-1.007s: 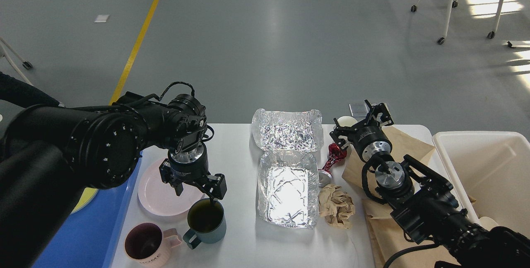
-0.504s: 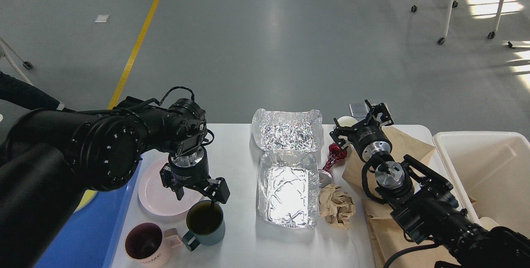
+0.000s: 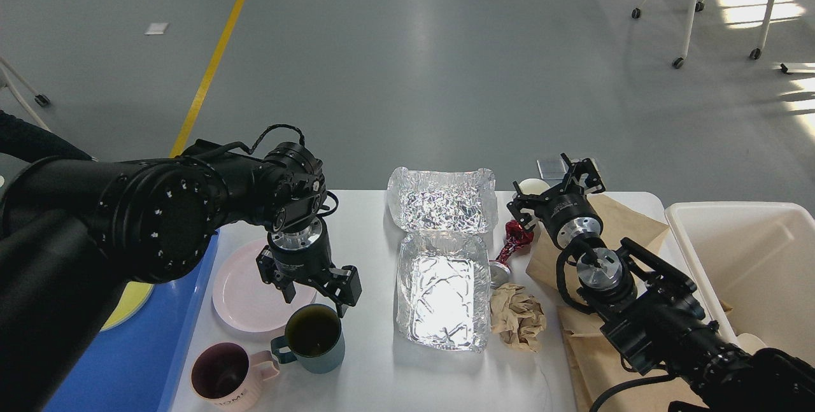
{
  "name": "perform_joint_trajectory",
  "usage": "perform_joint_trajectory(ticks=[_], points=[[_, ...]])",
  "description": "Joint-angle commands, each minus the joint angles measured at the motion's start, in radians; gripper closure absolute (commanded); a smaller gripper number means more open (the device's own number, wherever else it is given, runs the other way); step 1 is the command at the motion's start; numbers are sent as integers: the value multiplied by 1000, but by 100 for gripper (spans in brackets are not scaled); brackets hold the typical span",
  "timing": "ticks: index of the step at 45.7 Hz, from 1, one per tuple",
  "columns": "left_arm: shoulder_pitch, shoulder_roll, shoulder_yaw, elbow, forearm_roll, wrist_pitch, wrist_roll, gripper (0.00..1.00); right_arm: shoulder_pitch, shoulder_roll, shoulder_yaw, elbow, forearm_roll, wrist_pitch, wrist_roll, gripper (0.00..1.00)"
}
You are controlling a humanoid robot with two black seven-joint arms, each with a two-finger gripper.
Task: Tidy desktop
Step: 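Lower the left gripper and grasp the dark green mug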
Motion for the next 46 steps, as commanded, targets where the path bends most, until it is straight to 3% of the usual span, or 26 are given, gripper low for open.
perform_joint_trajectory(ticks=[1, 33, 46], points=[[-1, 0, 0, 0, 0, 0, -1, 7, 0, 0, 0, 0, 0, 0, 0, 0], [4, 16, 15, 0, 6, 0, 2, 7, 0, 0, 0, 0, 0, 0, 0, 0], [-19, 25, 15, -88, 8, 0, 0, 7, 0, 0, 0, 0, 0, 0, 0, 0]])
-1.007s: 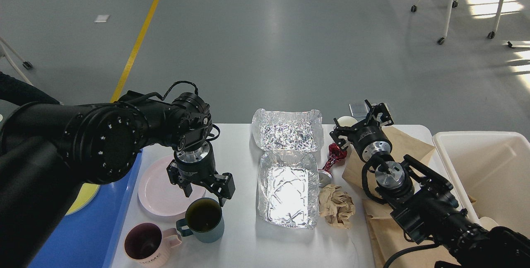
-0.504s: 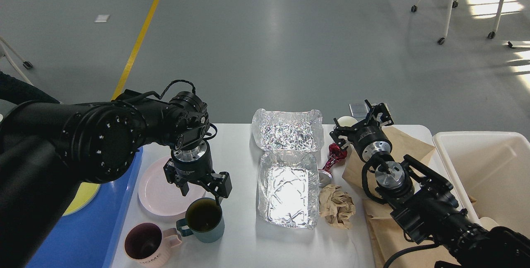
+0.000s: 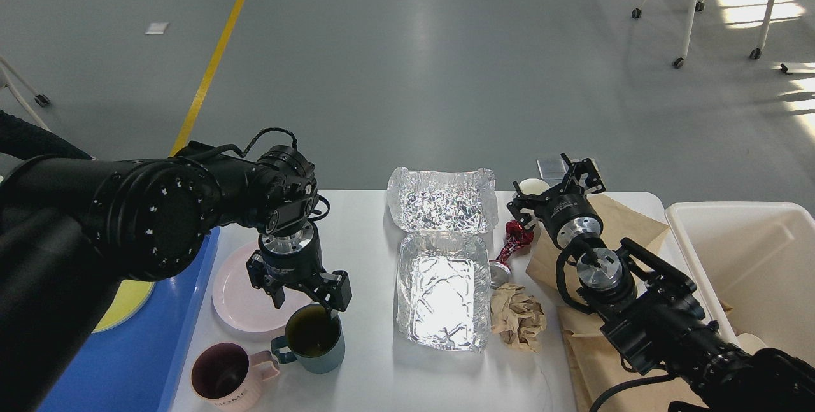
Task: Tidy desktop
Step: 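Lower the left gripper and grasp the dark green mug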
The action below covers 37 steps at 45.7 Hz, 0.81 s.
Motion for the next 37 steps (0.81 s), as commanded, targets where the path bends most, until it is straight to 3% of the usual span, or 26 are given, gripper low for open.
perform_joint_trajectory(ticks=[1, 15, 26, 37], points=[[-25, 6, -2, -46, -2, 0, -2, 7, 0, 0, 0, 0, 0, 0, 0, 0], [-18, 3, 0, -48, -3, 0, 0, 8, 0, 0, 0, 0, 0, 0, 0, 0], [-19, 2, 5, -43, -5, 0, 0, 22, 0, 0, 0, 0, 0, 0, 0, 0], [-4, -1, 3, -6, -5, 0, 0, 23, 0, 0, 0, 0, 0, -2, 0, 0]])
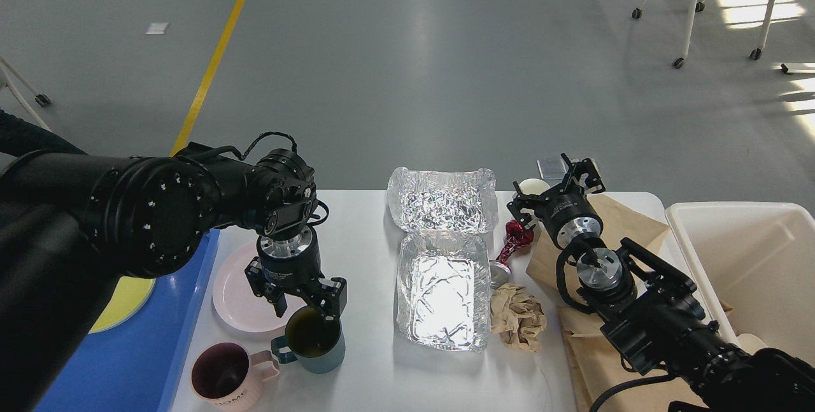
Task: Tidy desktop
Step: 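Lower the left gripper and grasp the dark green mug, then lift the green mug and carry it to the blue tray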
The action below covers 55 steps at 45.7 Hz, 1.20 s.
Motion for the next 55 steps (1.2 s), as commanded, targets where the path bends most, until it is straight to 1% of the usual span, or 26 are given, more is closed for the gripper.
perform_joint_trajectory(ticks=[1, 19, 21, 24, 25, 26, 27, 30, 36, 38, 39, 45, 52, 55], points=[[9, -1, 1, 6, 2, 0, 0, 23, 0, 0, 0, 0, 0, 0, 0, 0], [65, -5, 2, 65, 11, 0, 3, 23, 0, 0, 0, 0, 0, 0, 0, 0], [67, -5, 2, 65, 12, 0, 3, 24, 0, 0, 0, 0, 0, 0, 0, 0], [67, -5, 2, 66, 12, 0, 5, 32, 0, 0, 0, 0, 0, 0, 0, 0], [65, -5, 1, 68, 12, 0, 5, 36, 0, 0, 0, 0, 0, 0, 0, 0], [67, -5, -2, 72, 12, 0, 6, 42, 0, 0, 0, 0, 0, 0, 0, 0], [67, -5, -4, 75, 12, 0, 6, 44, 0, 0, 0, 0, 0, 0, 0, 0], [67, -5, -11, 81, 12, 0, 19, 52, 0, 0, 0, 0, 0, 0, 0, 0], [73, -5, -14, 81, 11, 0, 49, 73, 0, 0, 0, 0, 0, 0, 0, 0], [73, -5, -16, 81, 11, 0, 54, 82, 0, 0, 0, 0, 0, 0, 0, 0], [73, -5, -16, 81, 9, 0, 54, 85, 0, 0, 0, 0, 0, 0, 0, 0], [75, -5, -16, 85, 9, 0, 54, 88, 0, 0, 0, 0, 0, 0, 0, 0], [73, -4, -17, 92, 3, 0, 54, 100, 0, 0, 0, 0, 0, 0, 0, 0], [73, -4, -27, 95, 0, 0, 53, 100, 0, 0, 0, 0, 0, 0, 0, 0]])
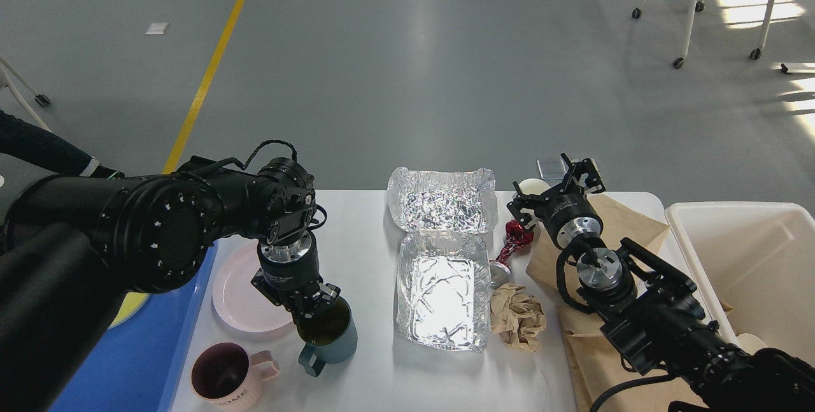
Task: Tidy desktop
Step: 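Lift the green mug and carry it to the blue tray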
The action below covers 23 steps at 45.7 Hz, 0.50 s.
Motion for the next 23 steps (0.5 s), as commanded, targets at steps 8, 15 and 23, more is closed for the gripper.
perform_joint_trajectory(ticks=[8, 15, 23], points=[[-58, 11, -35, 11, -4, 0, 0, 100, 0, 0, 0, 0, 0, 0, 0, 0], [-139, 34, -41, 1, -4, 0, 0, 100, 0, 0, 0, 0, 0, 0, 0, 0], [-228, 106, -35, -80, -4, 0, -1, 100, 0, 0, 0, 0, 0, 0, 0, 0]])
